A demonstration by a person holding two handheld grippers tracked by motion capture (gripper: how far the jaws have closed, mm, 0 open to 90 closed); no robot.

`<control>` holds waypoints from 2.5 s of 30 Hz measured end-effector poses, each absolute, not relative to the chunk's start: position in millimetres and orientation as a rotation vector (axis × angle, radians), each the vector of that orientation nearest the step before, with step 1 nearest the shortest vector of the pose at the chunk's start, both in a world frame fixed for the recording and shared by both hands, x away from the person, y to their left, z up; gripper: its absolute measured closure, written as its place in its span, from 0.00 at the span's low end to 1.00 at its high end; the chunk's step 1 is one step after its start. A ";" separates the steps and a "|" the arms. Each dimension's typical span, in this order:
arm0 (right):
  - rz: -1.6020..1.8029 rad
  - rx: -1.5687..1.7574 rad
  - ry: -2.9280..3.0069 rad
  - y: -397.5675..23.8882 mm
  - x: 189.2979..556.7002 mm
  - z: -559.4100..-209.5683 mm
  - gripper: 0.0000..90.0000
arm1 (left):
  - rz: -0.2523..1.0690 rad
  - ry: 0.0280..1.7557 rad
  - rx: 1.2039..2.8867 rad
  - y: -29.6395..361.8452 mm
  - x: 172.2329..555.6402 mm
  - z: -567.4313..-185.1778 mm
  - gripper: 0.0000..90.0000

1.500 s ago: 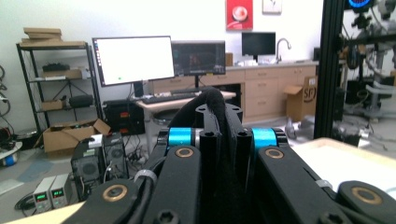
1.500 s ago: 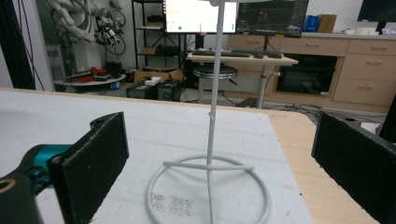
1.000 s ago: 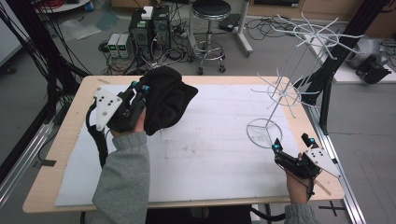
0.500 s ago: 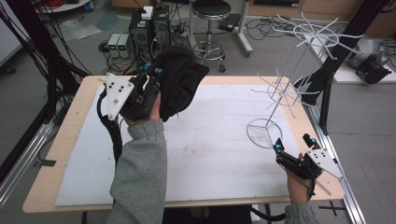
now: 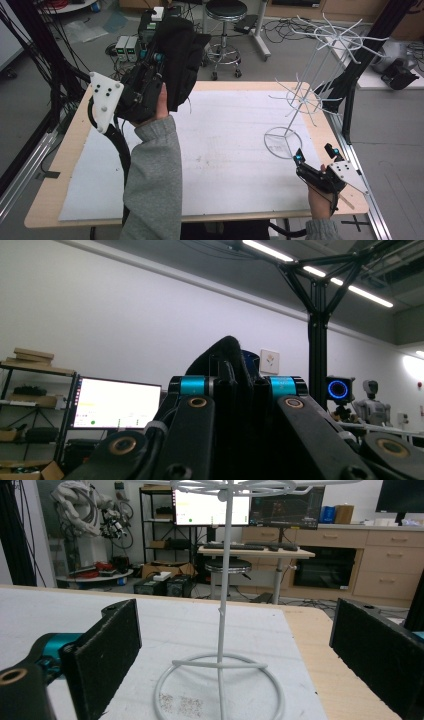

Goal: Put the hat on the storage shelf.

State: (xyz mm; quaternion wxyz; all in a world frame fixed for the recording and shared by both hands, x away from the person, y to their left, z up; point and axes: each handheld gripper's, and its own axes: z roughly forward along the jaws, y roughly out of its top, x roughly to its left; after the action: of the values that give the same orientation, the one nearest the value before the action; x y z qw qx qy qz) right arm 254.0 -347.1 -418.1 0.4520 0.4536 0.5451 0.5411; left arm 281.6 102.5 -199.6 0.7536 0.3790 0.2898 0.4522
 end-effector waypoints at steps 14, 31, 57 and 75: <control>1.354 1.066 1.320 -350.4 248.6 -414.7 0.04 | 0.960 0.633 0.817 72.5 292.1 -195.8 0.95; 1.317 1.013 1.302 -349.5 242.6 -412.4 0.01 | 0.950 0.656 0.806 17.9 319.7 -166.7 0.95; 1.347 1.050 1.277 -353.6 240.7 -416.1 0.02 | 1.002 0.625 0.924 -80.5 334.5 -158.5 0.95; 1.328 1.072 1.246 -363.3 239.9 -416.3 0.02 | 0.948 0.626 0.949 -99.8 342.7 -167.5 0.95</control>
State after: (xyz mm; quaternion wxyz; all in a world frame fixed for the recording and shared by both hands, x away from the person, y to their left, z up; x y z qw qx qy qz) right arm 239.9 -363.3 -416.3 0.4918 0.4416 0.5136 0.5472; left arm 342.7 -99.8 -167.5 0.7383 0.4324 0.2852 0.4320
